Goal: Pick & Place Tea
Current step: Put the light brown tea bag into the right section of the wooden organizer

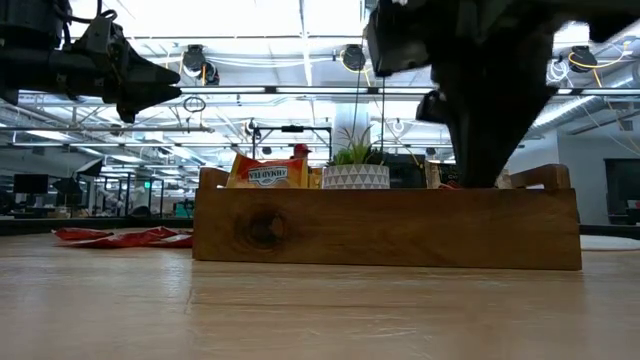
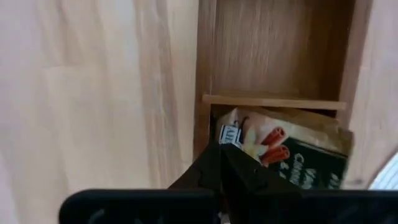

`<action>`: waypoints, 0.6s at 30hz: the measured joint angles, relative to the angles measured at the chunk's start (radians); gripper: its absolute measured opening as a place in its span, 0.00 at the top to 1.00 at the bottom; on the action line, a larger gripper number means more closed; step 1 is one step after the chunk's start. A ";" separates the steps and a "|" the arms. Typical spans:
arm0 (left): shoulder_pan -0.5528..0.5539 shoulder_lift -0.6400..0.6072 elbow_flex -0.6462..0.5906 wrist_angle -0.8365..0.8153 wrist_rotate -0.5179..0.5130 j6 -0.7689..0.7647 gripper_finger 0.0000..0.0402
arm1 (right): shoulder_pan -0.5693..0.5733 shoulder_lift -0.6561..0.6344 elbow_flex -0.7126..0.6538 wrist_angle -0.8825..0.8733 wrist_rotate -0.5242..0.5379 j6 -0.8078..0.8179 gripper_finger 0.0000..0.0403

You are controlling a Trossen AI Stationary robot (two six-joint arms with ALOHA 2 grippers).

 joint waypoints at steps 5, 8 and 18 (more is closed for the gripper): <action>0.000 0.000 0.000 0.000 0.000 0.000 0.55 | 0.000 0.004 0.000 0.007 0.001 -0.015 1.00; 0.000 0.000 0.000 0.000 0.000 0.000 0.55 | -0.002 0.004 0.000 0.007 0.001 -0.019 1.00; 0.000 0.000 0.000 0.000 0.000 0.000 0.55 | -0.029 0.006 -0.101 0.062 -0.062 -0.045 1.00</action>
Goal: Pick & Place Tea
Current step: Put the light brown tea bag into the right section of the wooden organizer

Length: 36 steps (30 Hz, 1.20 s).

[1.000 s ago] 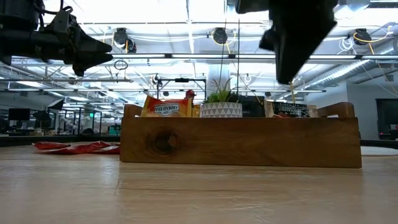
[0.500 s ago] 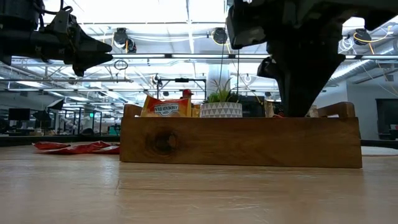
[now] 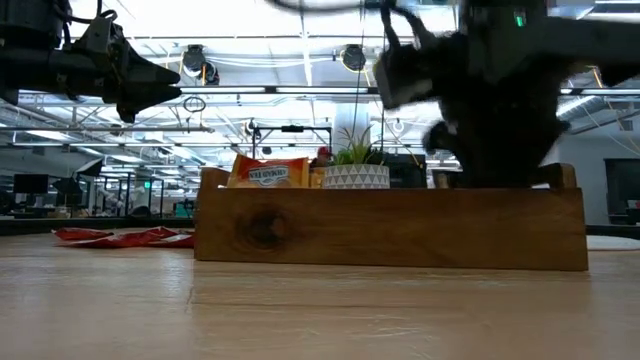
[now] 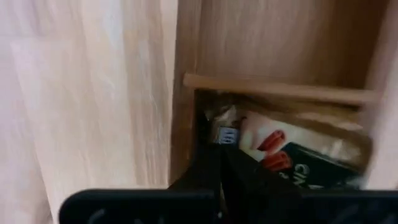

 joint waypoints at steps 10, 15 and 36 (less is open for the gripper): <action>0.000 0.000 0.000 0.000 0.000 0.000 0.55 | 0.013 -0.003 -0.095 0.039 0.111 0.060 1.00; 0.000 0.000 0.000 0.000 0.000 0.000 0.55 | 0.049 -0.001 -0.096 0.038 0.254 0.070 1.00; 0.000 0.000 0.000 0.000 0.000 0.000 0.55 | 0.088 0.006 -0.057 -0.052 0.433 0.036 1.00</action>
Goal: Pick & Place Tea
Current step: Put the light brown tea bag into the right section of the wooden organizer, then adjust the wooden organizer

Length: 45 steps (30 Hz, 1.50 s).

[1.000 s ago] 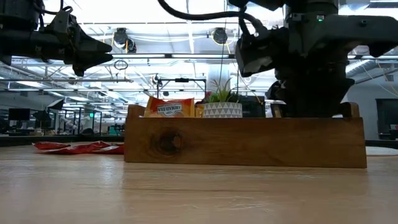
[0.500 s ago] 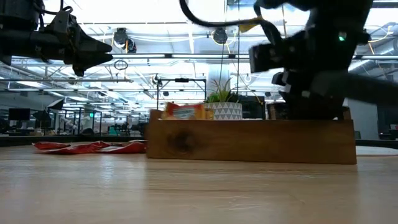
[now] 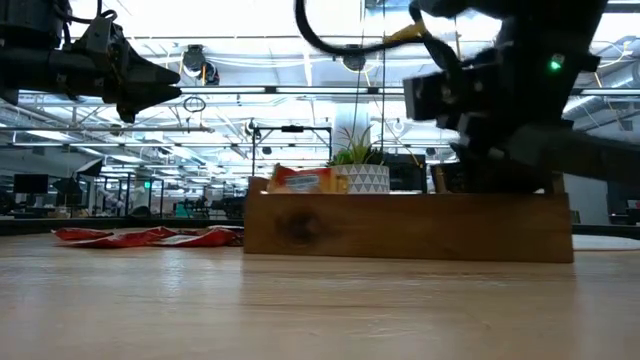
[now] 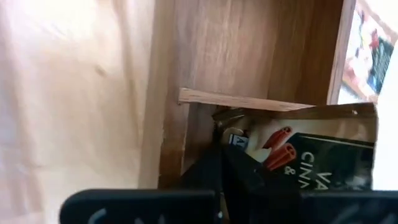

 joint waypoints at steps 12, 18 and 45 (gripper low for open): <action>0.000 0.000 0.000 0.000 0.000 0.000 0.55 | -0.002 -0.049 0.083 -0.025 0.005 -0.029 1.00; 0.000 0.000 0.000 0.000 0.000 0.000 0.55 | -0.018 -0.067 0.084 0.040 0.102 -0.055 1.00; 0.000 0.000 0.000 0.000 0.000 0.000 0.55 | -0.166 -0.029 -0.001 0.458 -0.162 -0.296 1.00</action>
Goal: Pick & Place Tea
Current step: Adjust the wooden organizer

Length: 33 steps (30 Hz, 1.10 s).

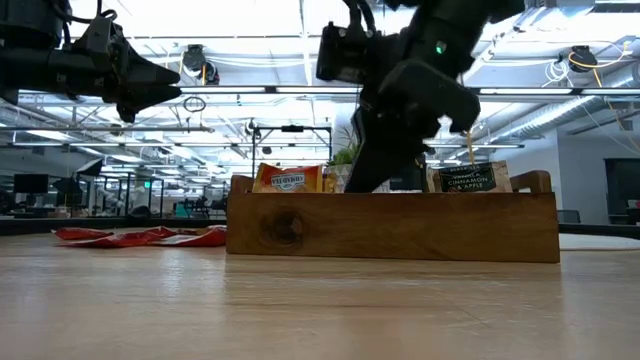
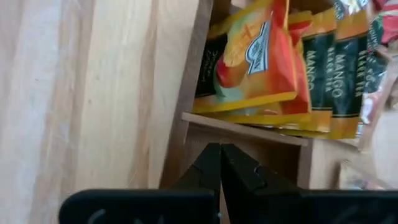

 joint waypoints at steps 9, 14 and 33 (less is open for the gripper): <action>0.000 0.000 0.000 0.000 0.000 0.000 0.55 | 0.000 0.000 -0.017 0.086 -0.104 -0.042 1.00; 0.000 0.000 0.000 0.000 0.000 0.000 0.55 | 0.005 0.000 -0.017 0.122 -0.155 -0.089 1.00; 0.000 0.000 0.000 0.000 0.000 0.000 0.55 | -0.066 -0.209 -0.016 -0.121 0.185 0.009 0.98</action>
